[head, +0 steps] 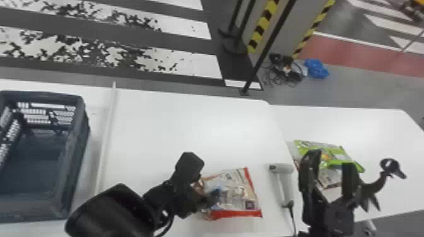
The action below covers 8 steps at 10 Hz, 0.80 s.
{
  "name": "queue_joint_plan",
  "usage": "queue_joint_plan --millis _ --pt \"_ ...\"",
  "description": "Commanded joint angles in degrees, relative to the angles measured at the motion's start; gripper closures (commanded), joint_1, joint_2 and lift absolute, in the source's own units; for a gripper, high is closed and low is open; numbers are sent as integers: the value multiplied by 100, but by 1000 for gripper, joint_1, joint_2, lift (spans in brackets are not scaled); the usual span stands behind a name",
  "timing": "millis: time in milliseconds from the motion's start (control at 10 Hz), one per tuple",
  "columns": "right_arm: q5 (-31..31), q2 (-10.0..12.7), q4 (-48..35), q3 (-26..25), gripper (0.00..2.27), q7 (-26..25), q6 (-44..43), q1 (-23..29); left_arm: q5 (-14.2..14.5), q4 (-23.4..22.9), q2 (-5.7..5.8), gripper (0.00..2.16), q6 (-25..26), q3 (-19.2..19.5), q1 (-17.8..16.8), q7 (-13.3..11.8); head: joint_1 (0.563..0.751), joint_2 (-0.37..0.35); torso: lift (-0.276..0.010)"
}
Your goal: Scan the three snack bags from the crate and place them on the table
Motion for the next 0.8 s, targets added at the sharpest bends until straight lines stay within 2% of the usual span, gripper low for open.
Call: queue_joint_plan --millis 0,100,200,300,400,500,700 --pt "2 3 -25 1 90 9 -19 52 -207 -624 88 66 0 471 342 15 695 -350 -37" --pt "28 3 -25 19 90 35 -19 78 -198 -1107 352 66 -70 779 579 208 695 -350 -37" --pt "81 -6 -25 54 90 53 -19 87 -198 -1661 545 66 -140 1254 948 279 695 -350 -37" --pt "142 -15 -25 89 90 88 -37 96 -137 -2303 765 66 -439 1746 1440 375 695 -350 -37" --pt "151 -15 -16 89 90 316 -19 105 66 -2962 950 66 -738 2247 1933 454 695 -350 -37" --pt "142 -6 -8 98 90 606 -2 122 320 -3498 1020 66 -843 2730 2328 446 695 -350 -37" --pt "134 3 -43 159 90 1055 -2 228 593 -4254 1002 73 -914 3442 2961 454 695 -350 -37"
